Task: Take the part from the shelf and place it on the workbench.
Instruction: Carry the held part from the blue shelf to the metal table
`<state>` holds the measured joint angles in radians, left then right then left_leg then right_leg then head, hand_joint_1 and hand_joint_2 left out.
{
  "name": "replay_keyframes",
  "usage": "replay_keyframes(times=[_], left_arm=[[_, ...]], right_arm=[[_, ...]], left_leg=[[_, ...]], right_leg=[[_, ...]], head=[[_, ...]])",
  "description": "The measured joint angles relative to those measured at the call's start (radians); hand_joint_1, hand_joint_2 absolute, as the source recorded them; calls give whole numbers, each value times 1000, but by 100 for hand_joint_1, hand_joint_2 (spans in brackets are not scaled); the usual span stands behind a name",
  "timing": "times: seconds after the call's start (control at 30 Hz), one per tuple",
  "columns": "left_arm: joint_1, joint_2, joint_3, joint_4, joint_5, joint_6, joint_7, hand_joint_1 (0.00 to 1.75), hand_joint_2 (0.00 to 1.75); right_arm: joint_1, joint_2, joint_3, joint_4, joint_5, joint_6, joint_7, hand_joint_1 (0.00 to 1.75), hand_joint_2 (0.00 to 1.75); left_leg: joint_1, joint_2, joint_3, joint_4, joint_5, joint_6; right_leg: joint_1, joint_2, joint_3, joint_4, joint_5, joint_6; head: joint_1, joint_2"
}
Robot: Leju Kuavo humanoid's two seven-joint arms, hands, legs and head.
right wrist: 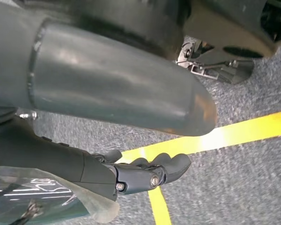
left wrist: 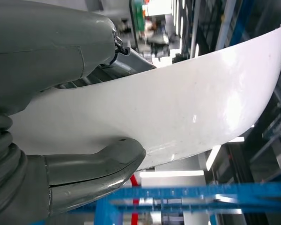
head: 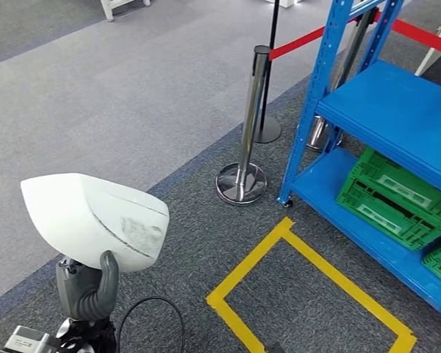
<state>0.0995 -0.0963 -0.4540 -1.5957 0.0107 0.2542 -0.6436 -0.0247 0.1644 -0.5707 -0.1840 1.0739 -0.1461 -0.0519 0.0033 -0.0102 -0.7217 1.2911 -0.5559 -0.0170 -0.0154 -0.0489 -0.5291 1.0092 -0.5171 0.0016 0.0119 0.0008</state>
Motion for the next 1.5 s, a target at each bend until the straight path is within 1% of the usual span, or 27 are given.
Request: replay_keyframes(times=[0.07, 0.13, 0.17, 0.23, 0.27, 0.33, 0.4, 0.43, 0.47, 0.5, 0.57, 0.6, 0.63, 0.7, 0.77, 0.8, 0.87, 0.93, 1.0, 1.07, 1.13, 1.2, 1.27, 1.3, 1.37, 1.43, 1.5], left_arm=[[-1, 1, 2, 0, 0, 0, 0, 175, 175], [-4, 0, 4, 0, 1, 0, 0, 175, 175], [-5, 0, 5, 0, 1, 0, 0, 175, 175], [-6, -1, 6, 0, 1, 0, 0, 175, 175], [-5, -2, 7, 0, 1, 0, 0, 175, 175], [-7, -3, 9, 0, 1, 0, 0, 175, 175], [-10, -5, 10, 0, 1, -1, 0, 175, 175], [-10, -5, 11, 1, 1, -1, 0, 175, 175], [-10, -5, 11, 1, 1, -3, 1, 175, 175], [-10, -5, 12, 1, 2, -4, 1, 175, 175], [-11, -5, 12, 2, 2, -6, 1, 175, 175], [-12, -5, 12, 2, 2, -6, 2, 175, 175], [-14, -5, 12, 2, 2, -7, 2, 175, 175], [-18, -6, 12, 3, 1, -8, 2, 175, 175], [-19, -5, 12, 3, 1, -10, 3, 175, 175], [-18, -5, 12, 3, 1, -10, 3, 175, 175], [-21, -4, 12, 3, 1, -10, 3, 175, 175], [-25, -3, 12, 4, 1, -12, 4, 175, 175], [-26, -3, 12, 6, 0, -17, 5, 175, 175], [-28, -2, 12, 8, 0, -19, 6, 175, 175], [-33, -2, 12, 8, -1, -19, 6, 175, 175], [-37, -3, 12, 8, -3, -19, 6, 175, 175], [-37, -3, 13, 8, -4, -18, 6, 175, 175], [-35, -3, 13, 8, -4, -18, 6, 175, 175], [-36, -5, 14, 8, -3, -18, 6, 175, 175], [-36, -6, 14, 9, -2, -18, 6, 175, 175], [-34, -7, 15, 10, -2, -18, 6, 175, 175]], right_arm=[[-3, 0, 0, 0, 2, 0, 2, 0, 0], [-4, 1, 0, 0, 3, -2, 0, 0, 0], [-4, 1, 0, 0, 4, -3, -2, 0, 0], [-8, 1, 0, 0, 6, 0, -3, 0, 0], [-10, 1, 1, 0, 9, 3, 0, 0, 0], [-12, 1, 3, 0, 14, 8, 7, 0, 0], [-9, 1, 6, 0, 19, 12, 11, 0, 0], [-7, 1, 6, 0, 20, 14, 11, 0, 0], [-5, 1, 7, 0, 22, 16, 11, 0, 0], [-4, 1, 7, 0, 23, 17, 10, 0, 0], [-5, 0, 7, 0, 24, 18, 9, 0, 0], [-6, 0, 7, 0, 25, 19, 8, 0, 0], [-6, 0, 8, 0, 25, 20, 8, 0, 0], [-5, 0, 9, 1, 25, 23, 8, 0, 0], [-5, 0, 11, 1, 24, 26, 7, 0, 0], [-5, 1, 12, 0, 24, 27, 6, 0, 0], [-6, 1, 14, 0, 23, 30, 5, 0, 0], [-5, 1, 15, 0, 20, 33, 4, 0, 0], [-4, 0, 14, 0, 17, 36, 3, 0, 0], [-8, -1, 14, 0, 14, 38, -1, 0, 0], [-9, -1, 14, 0, 12, 39, -4, 0, 0], [-9, -1, 14, 0, 12, 38, -4, 0, 0], [-12, -1, 14, 0, 12, 38, -1, 0, 0], [-13, -1, 14, 0, 13, 39, 2, 0, 0], [-14, -1, 14, 0, 16, 40, 8, 0, 0], [-12, -1, 14, 0, 18, 42, 11, 0, 0], [-8, -1, 14, 0, 18, 43, 12, 0, 0]], left_leg=[[-3, 26, 70, -134, 67, 9], [-14, 64, 127, -247, 97, 21], [-19, 73, 134, -264, 95, 26], [-21, 58, 132, -271, 94, 36], [-19, 48, 134, -277, 97, 41], [-12, 29, 139, -288, 104, 52], [-11, 9, 139, -290, 106, 57], [-11, -2, 138, -290, 106, 58], [-11, -15, 139, -289, 106, 58], [-11, -27, 139, -289, 106, 58], [-9, -53, 142, -286, 104, 56], [-8, -65, 140, -283, 103, 53], [-8, -78, 136, -276, 101, 48], [-7, -100, 125, -268, 101, 37], [-3, -119, 117, -265, 105, 26], [-4, -112, 114, -261, 103, 21], [-8, -57, 85, -197, 67, 12], [-7, -9, 20, -61, 3, 5], [-3, -2, -20, 22, -15, 4], [-3, 6, 16, -48, 39, 8], [-12, 49, 86, -184, 91, 18], [-22, 81, 116, -251, 99, 28], [-26, 66, 115, -257, 97, 38], [-24, 55, 117, -261, 98, 44], [-18, 33, 122, -269, 102, 56], [-15, 12, 123, -271, 103, 62], [-15, -13, 124, -271, 102, 64]], right_leg=[[2, -22, 7, 0, -5, 2], [8, -42, 12, 0, -10, 7], [10, -51, 12, -1, -12, 11], [11, -69, 18, -6, -14, 21], [10, -65, 19, -6, -19, 26], [7, -19, 0, 38, -53, 36], [5, 33, -64, 169, -115, 40], [5, 42, -100, 236, -137, 41], [5, 46, -126, 278, -142, 42], [4, 47, -135, 281, -126, 42], [1, 58, -100, 180, -49, 42], [-3, 86, -73, 115, -18, 43], [-8, 114, -48, 59, 2, 42], [-12, 153, -27, 17, 5, 39], [-9, 134, -22, 14, 7, 30], [-10, 121, -20, 12, 8, 25], [-10, 91, -14, 9, 7, 15], [-5, 56, -10, 9, 3, 8], [-3, 23, -8, 10, -2, 5], [-2, -2, -2, 10, -6, 6], [1, -23, 6, 10, -14, 11], [6, -42, 9, 10, -20, 20], [7, -62, 14, 7, -25, 30], [6, -56, 15, 10, -31, 35], [3, -13, -10, 67, -69, 42], [2, 35, -80, 200, -127, 44], [3, 46, -140, 295, -145, 44]], head=[[0, 0], [0, 0], [-1, 0], [0, 0], [1, 0], [3, 0], [5, 0], [6, 0], [6, 0], [6, 0], [6, 0], [6, 0], [5, 0], [5, 0], [5, 0], [5, 0], [-3, 0], [-10, 0], [-10, 0], [-10, 0], [-11, 0], [-10, 0], [-8, 0], [-6, 0], [-1, 0], [5, 0], [6, 0]])
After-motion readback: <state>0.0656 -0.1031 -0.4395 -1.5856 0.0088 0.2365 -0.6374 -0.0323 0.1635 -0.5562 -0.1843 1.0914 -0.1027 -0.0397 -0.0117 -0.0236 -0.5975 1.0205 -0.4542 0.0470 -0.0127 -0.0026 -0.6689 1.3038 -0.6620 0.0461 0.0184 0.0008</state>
